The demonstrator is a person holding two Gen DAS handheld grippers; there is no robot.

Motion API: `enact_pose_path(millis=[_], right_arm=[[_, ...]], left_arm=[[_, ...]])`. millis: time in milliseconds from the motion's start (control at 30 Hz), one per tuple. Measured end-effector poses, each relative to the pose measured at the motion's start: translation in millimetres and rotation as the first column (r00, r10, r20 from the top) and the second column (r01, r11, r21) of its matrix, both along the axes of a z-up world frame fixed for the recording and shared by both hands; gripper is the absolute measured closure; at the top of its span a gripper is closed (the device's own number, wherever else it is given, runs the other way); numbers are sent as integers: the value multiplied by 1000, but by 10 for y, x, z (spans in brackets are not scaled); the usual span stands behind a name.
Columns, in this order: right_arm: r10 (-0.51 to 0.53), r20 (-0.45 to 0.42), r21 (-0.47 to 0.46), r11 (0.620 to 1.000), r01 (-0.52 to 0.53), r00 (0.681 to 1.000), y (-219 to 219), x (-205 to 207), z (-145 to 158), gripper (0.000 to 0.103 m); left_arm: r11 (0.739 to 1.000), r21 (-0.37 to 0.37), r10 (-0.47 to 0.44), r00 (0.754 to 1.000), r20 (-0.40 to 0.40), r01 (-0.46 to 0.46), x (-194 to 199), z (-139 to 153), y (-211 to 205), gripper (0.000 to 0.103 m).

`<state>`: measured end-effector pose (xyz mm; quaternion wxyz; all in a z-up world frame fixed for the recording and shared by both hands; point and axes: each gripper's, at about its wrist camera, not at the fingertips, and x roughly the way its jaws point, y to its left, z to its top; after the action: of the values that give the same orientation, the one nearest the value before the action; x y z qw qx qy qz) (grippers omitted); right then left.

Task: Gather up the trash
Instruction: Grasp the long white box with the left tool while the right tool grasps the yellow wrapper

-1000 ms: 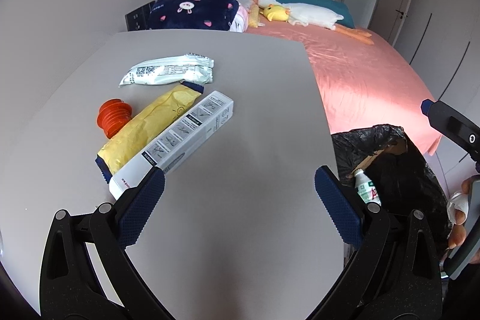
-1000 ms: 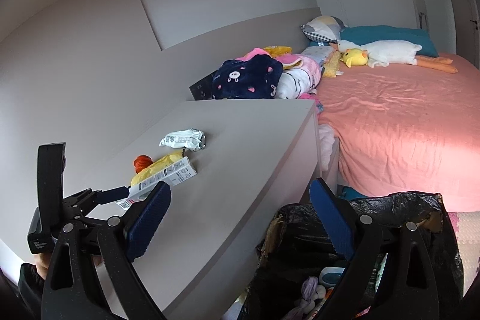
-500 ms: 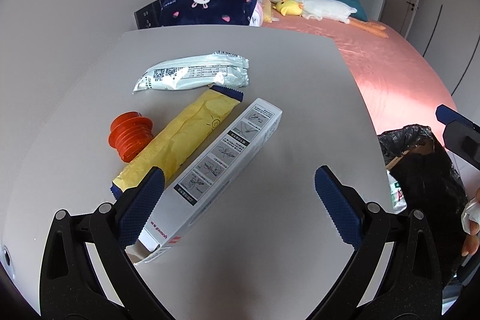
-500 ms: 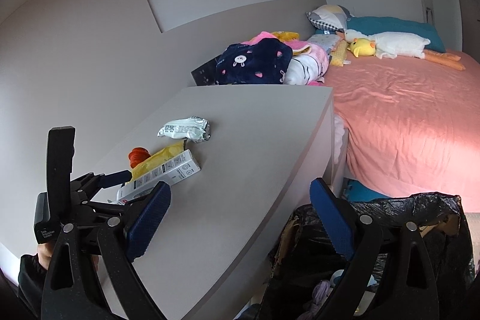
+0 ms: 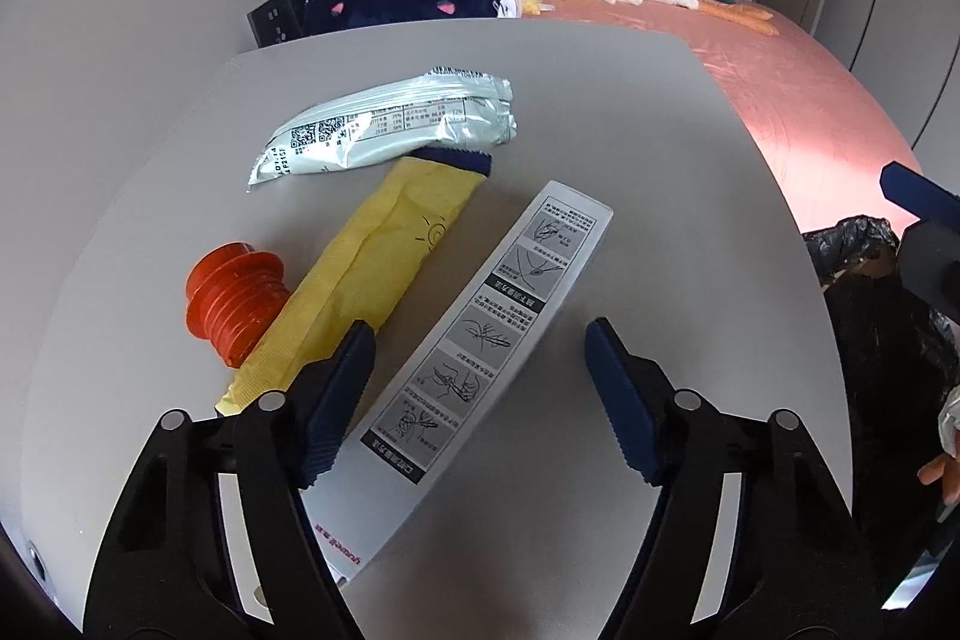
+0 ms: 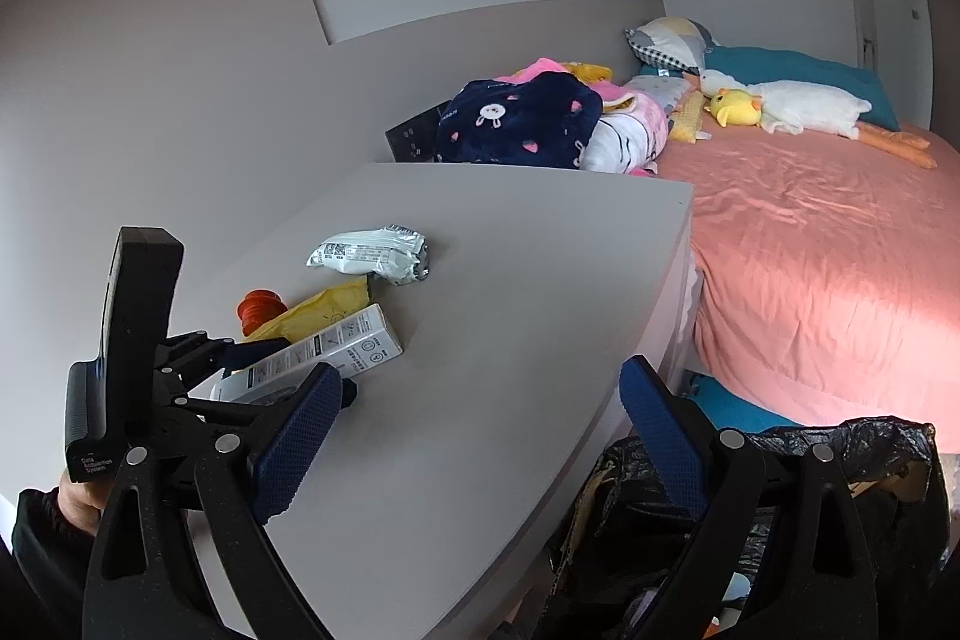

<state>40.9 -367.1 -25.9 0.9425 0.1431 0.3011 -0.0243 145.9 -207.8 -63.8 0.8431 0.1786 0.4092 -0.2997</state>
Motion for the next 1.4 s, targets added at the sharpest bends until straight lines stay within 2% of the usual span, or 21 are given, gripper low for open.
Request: enact_pose_path(millis=[133, 167, 433, 733, 1033, 1267, 1400], right_arm=[[20, -5, 40, 999, -20, 1000, 35, 81, -34, 9], [27, -10, 51, 998, -27, 1000, 40, 111, -43, 9], [92, -39, 76, 993, -89, 995, 237, 342, -78, 9], [125, -91, 83, 990, -117, 988, 484, 615, -95, 10], [147, -144, 72, 988, -138, 979, 861, 1010, -114, 15], [74, -210, 55, 996, -64, 975, 1035, 1343, -203, 25], [48, -241, 30, 999, -42, 969, 1105, 1489, -266, 28]], left_arm=[[999, -26, -25, 1000, -16, 24, -2, 26, 5, 75], [999, -32, -27, 999, -17, 27, -10, 35, 10, 76], [995, -97, -7, 999, 38, 11, -42, 334, 207, 76], [987, -121, 109, 992, 57, -102, 175, 504, 658, 76], [959, -174, 231, 973, 27, -223, 400, 597, 1129, 76], [947, -187, 263, 965, -9, -260, 500, 546, 1254, 76], [938, -213, 270, 962, -43, -273, 533, 531, 1298, 76]])
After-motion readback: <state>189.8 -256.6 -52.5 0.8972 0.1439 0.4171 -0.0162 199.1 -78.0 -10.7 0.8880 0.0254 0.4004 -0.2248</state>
